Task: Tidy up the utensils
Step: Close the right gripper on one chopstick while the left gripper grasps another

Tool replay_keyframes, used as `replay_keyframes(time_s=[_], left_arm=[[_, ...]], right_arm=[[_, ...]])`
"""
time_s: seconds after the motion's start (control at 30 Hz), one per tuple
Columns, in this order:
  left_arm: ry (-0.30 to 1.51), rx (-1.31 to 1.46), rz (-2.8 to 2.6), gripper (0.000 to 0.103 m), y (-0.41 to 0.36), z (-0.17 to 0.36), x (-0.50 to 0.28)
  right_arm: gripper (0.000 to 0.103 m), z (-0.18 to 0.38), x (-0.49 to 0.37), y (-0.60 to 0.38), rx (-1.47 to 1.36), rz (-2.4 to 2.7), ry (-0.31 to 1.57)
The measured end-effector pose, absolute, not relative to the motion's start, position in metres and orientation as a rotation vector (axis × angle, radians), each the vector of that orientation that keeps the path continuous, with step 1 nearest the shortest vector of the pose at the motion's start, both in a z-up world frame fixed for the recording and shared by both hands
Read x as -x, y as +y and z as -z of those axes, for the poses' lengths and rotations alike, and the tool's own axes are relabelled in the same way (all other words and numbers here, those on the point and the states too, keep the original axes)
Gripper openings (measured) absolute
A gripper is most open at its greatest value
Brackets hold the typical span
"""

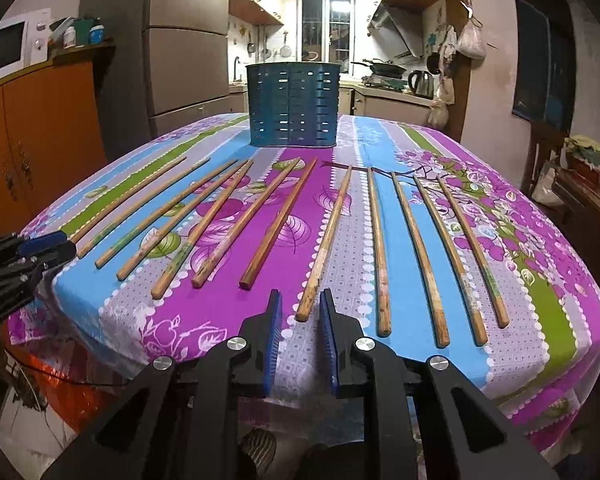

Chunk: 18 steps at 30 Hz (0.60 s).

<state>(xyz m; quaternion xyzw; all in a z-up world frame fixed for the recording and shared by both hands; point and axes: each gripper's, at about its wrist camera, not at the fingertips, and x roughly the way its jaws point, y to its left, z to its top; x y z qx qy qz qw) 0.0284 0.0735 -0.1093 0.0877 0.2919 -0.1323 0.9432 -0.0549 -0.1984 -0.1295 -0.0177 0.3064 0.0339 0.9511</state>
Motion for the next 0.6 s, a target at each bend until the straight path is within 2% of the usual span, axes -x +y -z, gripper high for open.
replay_keyframes(time_s=[0.4, 0.53, 0.6], left_arm=[[0.577, -0.117, 0.242, 0.025, 0.082, 0.112, -0.041], [0.552, -0.115, 0.233, 0.014, 0.077, 0.114, -0.036], [0.537, -0.117, 0.228, 0.011, 0.075, 0.115, -0.034]], right_arm=[[0.019, 0.134, 0.057, -0.192, 0.004, -0.013, 0.576], [0.016, 0.135, 0.058, -0.195, -0.035, 0.002, 0.567], [0.01, 0.135, 0.059, -0.199, -0.065, 0.016, 0.559]])
